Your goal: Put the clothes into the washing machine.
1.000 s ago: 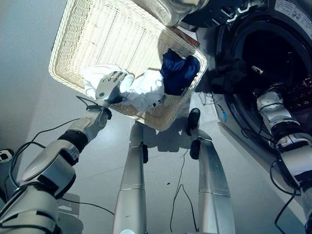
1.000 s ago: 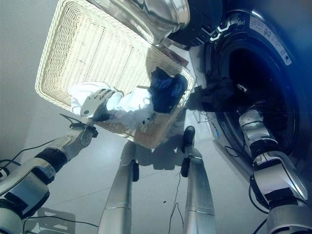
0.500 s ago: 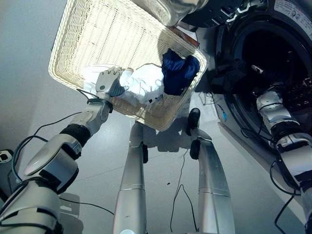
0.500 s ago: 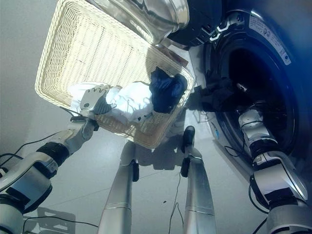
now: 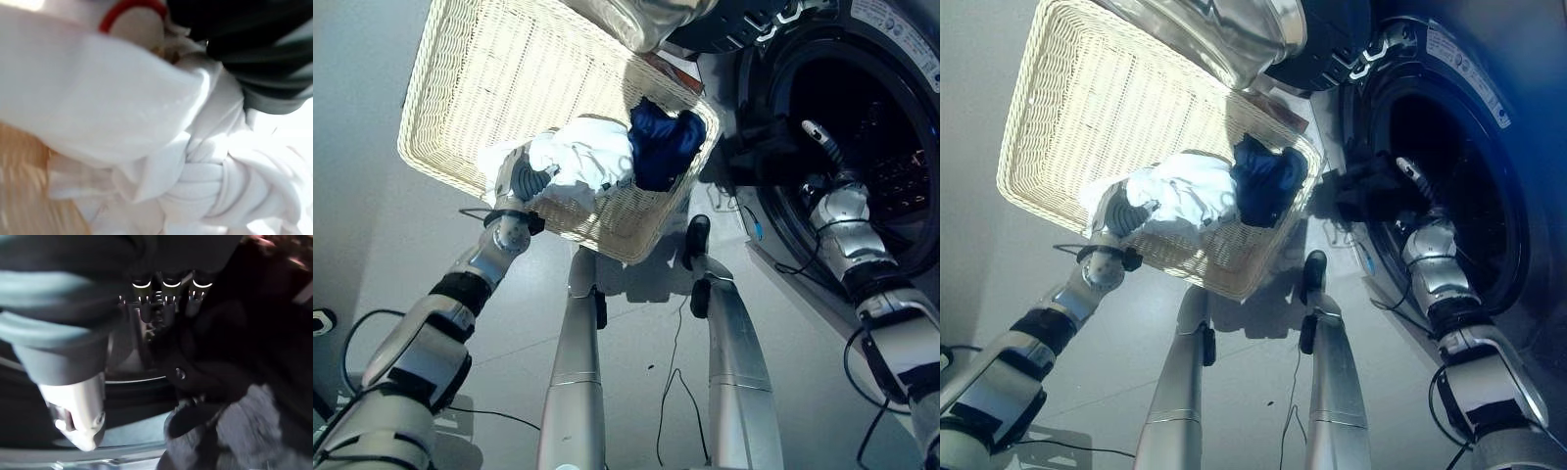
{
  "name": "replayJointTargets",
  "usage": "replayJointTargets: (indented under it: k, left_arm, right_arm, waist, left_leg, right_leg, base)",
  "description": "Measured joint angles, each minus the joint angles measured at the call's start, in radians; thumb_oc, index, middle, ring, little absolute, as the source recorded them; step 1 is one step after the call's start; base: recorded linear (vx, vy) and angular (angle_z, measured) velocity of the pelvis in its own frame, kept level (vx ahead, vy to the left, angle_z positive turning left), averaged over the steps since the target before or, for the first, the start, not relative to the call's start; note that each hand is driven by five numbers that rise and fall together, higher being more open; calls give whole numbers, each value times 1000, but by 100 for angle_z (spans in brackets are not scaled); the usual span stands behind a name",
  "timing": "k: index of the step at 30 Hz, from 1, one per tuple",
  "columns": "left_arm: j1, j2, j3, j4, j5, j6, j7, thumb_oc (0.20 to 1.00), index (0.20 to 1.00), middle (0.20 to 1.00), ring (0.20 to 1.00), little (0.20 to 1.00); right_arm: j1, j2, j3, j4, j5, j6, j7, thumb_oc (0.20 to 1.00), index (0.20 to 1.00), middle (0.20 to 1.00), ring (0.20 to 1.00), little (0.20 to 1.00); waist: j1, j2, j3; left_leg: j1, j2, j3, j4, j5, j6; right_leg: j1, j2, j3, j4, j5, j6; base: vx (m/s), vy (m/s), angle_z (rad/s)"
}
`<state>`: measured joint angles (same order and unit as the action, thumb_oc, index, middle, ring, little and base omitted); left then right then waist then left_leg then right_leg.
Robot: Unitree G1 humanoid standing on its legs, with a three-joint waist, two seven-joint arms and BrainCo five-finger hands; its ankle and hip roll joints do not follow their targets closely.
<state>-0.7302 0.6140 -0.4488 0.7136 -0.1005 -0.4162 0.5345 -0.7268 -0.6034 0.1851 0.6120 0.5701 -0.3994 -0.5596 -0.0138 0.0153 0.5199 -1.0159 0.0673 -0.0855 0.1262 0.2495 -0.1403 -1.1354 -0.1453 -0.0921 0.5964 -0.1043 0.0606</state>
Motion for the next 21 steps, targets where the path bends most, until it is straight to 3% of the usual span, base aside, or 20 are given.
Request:
replayJointTargets:
  k: [2,7,15,21]
  left_arm:
    - [63,-40,54,-69,-9,-80,17,200,200,200,200,200]
    - [106,-101,123,-166,-36,-168,21,200,200,200,200,200]
    - [125,-150,178,-316,-89,-241,-53,200,200,200,200,200]
    - [166,-174,196,-400,-143,-255,-113,200,200,200,200,200]
  right_arm:
    - [81,59,-47,-83,33,-28,29,1000,1000,1000,1000,1000]
    - [148,132,-57,-181,88,-53,95,1000,1000,1000,1000,1000]
    - [181,177,-55,-384,98,-64,188,1000,1000,1000,1000,1000]
    - [191,200,-55,-466,56,-69,225,1000,1000,1000,1000,1000]
  waist:
    - [0,0,0]
    - [0,0,0]
    - [0,-1,0]
    - [2,-1,0]
  left_leg:
    - [0,0,1,0,-11,3]
    - [4,0,5,0,-15,0]
    - [16,-2,25,4,-10,4]
    - [34,-1,27,4,-20,3]
  right_leg:
    - [-1,0,1,2,-1,1]
    - [-3,1,8,0,-1,0]
    - [0,1,26,4,2,-3]
    - [12,2,28,11,-5,2]
  base:
    - [0,0,0]
    - [0,0,0]
    - [1,8,-1]
    - [0,0,0]
